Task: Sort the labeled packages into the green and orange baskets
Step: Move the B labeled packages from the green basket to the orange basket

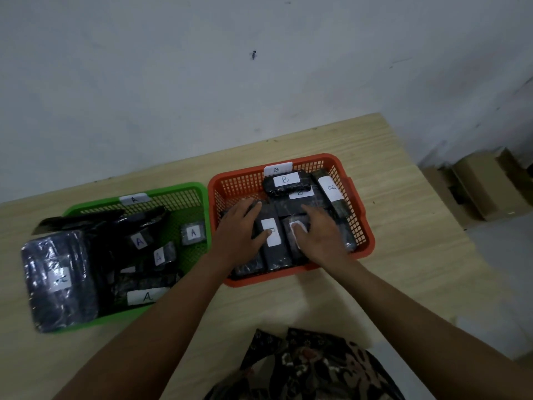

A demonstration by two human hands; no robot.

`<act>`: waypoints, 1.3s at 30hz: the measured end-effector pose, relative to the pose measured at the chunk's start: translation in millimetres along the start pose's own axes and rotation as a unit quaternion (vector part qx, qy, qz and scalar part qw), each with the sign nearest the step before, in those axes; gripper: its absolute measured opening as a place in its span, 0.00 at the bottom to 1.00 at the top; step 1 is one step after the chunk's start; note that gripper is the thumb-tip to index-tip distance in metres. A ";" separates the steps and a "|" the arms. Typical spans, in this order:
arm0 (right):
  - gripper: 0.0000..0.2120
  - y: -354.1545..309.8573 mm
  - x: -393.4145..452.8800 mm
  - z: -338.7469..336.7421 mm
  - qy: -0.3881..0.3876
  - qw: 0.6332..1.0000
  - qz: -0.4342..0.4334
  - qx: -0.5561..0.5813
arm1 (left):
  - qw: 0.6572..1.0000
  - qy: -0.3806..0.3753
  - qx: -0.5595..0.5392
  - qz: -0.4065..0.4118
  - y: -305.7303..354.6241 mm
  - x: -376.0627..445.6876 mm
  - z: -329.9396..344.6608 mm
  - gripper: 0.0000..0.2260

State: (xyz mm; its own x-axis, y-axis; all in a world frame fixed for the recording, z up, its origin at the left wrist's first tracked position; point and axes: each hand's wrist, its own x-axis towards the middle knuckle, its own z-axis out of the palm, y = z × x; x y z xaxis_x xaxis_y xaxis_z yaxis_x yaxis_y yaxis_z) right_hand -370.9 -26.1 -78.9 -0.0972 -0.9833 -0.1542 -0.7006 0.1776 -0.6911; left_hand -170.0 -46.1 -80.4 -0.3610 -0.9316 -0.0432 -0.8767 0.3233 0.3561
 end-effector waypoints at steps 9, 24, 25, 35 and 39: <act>0.11 -111.5 6.2 61.0 -0.054 0.976 -0.211 0.020 | 0.991 0.091 0.007 -0.098 -83.1 -74.2 -64.8 0.21; 0.12 -189.9 2.1 179.8 -0.299 0.934 -0.151 -0.123 | 0.965 -0.163 -0.049 -0.198 -154.8 -132.4 -84.6 0.13; 0.11 -189.2 3.7 182.3 -0.308 0.929 -0.154 -0.135 | 0.960 -0.193 -0.044 -0.197 -156.6 -132.0 -84.0 0.14; 0.19 -174.6 10.1 193.7 -0.330 0.912 -0.133 -0.202 | 0.957 -0.228 -0.061 -0.166 -166.5 -129.8 -76.0 0.14; 0.17 -180.1 21.2 177.6 -0.300 0.922 -0.134 -0.206 | 0.959 -0.219 -0.090 -0.158 -167.1 -125.8 -75.6 0.16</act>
State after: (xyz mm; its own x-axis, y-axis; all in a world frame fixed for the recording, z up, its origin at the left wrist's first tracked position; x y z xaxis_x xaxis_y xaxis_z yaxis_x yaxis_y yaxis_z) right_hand -121.2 -71.7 -83.2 0.4398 -0.7683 -0.4650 -0.8640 -0.2206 -0.4527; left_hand 46.0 4.5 -63.9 -0.2189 -0.8065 -0.5492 -0.9095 -0.0352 0.4141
